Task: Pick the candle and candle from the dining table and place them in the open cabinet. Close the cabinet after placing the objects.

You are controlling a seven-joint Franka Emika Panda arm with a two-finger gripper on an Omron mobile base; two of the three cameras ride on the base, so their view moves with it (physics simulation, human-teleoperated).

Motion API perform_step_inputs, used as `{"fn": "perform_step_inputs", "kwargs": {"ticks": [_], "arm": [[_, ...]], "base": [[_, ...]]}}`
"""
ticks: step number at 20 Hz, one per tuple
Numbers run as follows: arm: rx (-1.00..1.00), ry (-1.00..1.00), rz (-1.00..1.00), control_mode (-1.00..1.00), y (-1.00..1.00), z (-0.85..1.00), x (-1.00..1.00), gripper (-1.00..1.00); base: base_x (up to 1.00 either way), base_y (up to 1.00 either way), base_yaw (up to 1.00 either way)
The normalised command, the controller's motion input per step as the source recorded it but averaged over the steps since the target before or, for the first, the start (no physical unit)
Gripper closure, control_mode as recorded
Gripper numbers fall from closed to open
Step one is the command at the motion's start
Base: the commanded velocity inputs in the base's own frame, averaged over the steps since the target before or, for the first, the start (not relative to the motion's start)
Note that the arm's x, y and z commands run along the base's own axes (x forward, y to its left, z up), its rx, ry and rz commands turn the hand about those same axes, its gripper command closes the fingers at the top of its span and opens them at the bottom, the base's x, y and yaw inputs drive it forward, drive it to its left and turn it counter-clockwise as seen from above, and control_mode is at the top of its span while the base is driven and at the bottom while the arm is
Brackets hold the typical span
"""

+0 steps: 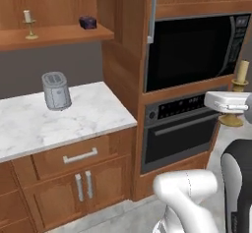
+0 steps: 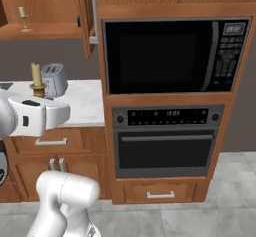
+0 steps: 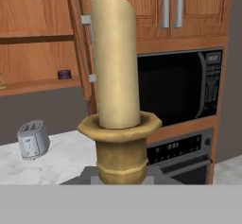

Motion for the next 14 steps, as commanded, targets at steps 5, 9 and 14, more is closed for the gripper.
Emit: {"fn": "perform_step_inputs", "kwargs": {"ticks": [5,9,14], "arm": [[0.00,0.00,0.00,1.00,0.00,0.00,0.00,1.00],[0.00,0.00,0.00,1.00,0.00,0.00,0.00,1.00],[0.00,0.00,0.00,1.00,0.00,0.00,0.00,1.00]], "base": [[0.22,0.74,-0.07],[0.74,0.97,-0.02],[0.85,0.63,0.03]]}}
